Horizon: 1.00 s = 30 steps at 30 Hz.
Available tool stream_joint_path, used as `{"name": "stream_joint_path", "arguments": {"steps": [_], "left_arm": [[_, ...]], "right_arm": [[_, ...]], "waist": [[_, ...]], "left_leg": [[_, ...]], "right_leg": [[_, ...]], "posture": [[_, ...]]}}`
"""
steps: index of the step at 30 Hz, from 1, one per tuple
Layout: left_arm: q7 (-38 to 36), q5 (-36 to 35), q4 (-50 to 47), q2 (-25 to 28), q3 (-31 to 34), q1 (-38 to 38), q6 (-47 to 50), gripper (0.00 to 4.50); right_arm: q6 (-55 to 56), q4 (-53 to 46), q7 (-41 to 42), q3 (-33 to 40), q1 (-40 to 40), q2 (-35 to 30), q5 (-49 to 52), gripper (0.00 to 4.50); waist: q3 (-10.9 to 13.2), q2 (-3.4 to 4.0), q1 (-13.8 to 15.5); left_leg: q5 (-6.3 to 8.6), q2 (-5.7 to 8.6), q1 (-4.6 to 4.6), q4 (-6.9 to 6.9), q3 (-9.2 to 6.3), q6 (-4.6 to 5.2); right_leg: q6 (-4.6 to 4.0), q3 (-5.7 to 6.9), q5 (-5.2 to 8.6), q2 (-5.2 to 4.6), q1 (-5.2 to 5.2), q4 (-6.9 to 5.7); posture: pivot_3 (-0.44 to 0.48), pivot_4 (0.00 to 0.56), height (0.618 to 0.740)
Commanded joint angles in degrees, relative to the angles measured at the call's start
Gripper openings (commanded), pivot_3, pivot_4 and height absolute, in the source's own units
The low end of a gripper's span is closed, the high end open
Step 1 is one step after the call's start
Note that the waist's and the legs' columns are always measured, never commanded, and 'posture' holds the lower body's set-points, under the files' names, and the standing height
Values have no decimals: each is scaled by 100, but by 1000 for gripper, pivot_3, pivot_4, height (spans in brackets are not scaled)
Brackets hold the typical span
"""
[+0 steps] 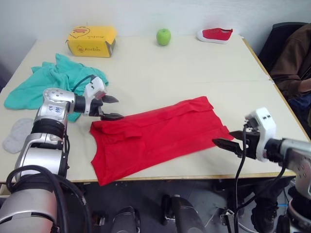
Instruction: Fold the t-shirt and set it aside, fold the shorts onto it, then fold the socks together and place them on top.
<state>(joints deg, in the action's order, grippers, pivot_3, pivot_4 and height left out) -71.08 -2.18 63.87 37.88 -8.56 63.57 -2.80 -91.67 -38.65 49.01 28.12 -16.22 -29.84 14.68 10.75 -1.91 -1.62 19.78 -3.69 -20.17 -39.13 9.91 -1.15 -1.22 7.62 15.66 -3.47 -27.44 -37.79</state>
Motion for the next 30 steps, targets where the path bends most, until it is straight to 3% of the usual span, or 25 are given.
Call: {"name": "stream_joint_path", "arguments": {"steps": [1, 8, 11, 14, 18, 23, 27, 28, 30], "left_arm": [[336, 455, 556, -64, -107, 248, -452, 4500], [741, 881, 984, -256, -105, 357, -634, 4500], [725, 968, 1021, -278, -90, 283, -682, 3920], [704, 1043, 1035, -282, -92, 178, -691, 2949], [575, 1044, 1010, -266, -67, 64, -728, 1696], [400, 968, 953, -199, 61, -32, -646, 81], [105, 894, 820, -45, 179, -240, -486, 0], [56, 871, 771, -7, 208, -302, -461, 0], [10, 810, 647, 75, 289, -457, -406, 0]], "right_arm": [[-83, -424, -586, 481, 401, 511, 438, 4466], [-83, 179, -1738, 561, 208, 1312, 868, 4466], [-83, 671, -2258, 667, -255, 1719, 869, 4500], [-83, 1080, -2749, 712, -506, 2047, 843, 4500], [-83, 1243, -3157, 641, -648, 2289, 932, 3552], [-83, 1374, -3323, 412, -872, 2207, 1068, 1726], [39, 1742, -3231, 25, -1100, 1787, 989, 251], [123, 1893, -3218, -35, -1172, 1713, 973, 23], [349, 2268, -3173, -156, -1364, 1569, 947, 23]], "waist": [[0, 0, -11], [1, -2, -2], [-3, -7, -24], [-8, -14, -24], [-46, -62, -41], [-58, -73, -71], [-58, -73, -155], [-58, -72, -177], [-58, -72, -198]], "left_leg": [[-1, 1, -2, 4, 3, -2], [-6, 4, -3, 5, 9, -5], [-7, 5, 3, 3, 12, -3], [-9, 3, 6, 4, 9, -3], [-9, 0, 10, 4, 10, -5], [-11, -2, 13, 4, 9, -7], [-12, -3, 11, 7, 9, -9], [-12, -3, 11, 9, 10, -9], [-13, -5, 14, 13, 11, -12]], "right_leg": [[-1, -1, 1, 0, -5, -1], [-3, -2, 2, 0, -12, -5], [-3, -5, 1, -1, -4, -5], [-3, -5, 1, 0, -3, -8], [-4, -5, 1, 0, 1, -11], [-5, -5, 2, 0, 2, -15], [-8, -6, 4, 1, -2, -16], [-9, -6, 4, 1, -3, -17], [-11, -6, 5, 4, -3, -17]], "posture": [[0, 150, 740], [0, 150, 740], [0, 150, 740], [0, 150, 740], [0, 150, 740], [0, 150, 740], [0, 150, 740], [0, 150, 740], [0, 150, 740]]}}
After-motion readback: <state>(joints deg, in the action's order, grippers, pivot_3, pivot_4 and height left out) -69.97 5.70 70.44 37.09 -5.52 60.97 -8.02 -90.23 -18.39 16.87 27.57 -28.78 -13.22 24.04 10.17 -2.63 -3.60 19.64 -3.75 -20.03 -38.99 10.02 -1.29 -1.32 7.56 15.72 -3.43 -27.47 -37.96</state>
